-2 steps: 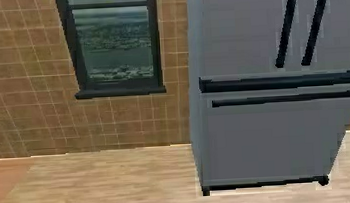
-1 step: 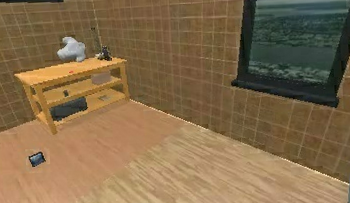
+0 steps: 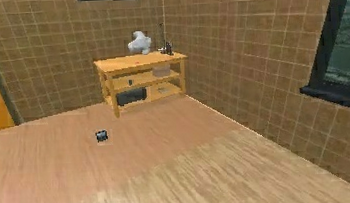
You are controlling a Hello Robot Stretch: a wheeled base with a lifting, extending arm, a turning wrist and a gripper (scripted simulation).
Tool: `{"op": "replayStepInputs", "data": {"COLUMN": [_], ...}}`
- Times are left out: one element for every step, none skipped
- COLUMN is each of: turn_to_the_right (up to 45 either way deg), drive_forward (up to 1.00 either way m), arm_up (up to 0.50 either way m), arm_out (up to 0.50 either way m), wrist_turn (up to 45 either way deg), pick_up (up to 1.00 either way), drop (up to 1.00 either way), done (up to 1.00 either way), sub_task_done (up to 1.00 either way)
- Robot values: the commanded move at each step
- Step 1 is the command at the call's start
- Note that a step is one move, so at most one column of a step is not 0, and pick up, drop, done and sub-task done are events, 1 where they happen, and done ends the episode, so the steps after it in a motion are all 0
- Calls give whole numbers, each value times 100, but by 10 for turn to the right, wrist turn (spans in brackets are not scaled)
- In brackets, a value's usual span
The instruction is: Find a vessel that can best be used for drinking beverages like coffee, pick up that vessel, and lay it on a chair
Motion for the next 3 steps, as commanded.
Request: {"op": "replayStepInputs", "data": {"turn_to_the_right": [0,-450,-420], "drive_forward": [40,0,0], "arm_up": [0,0,0], "arm_out": [0,0,0], "wrist_turn": [0,0,0], "pick_up": [0,0,0], "drop": [0,0,0], "done": [0,0,0], "sub_task_done": [0,0,0]}}
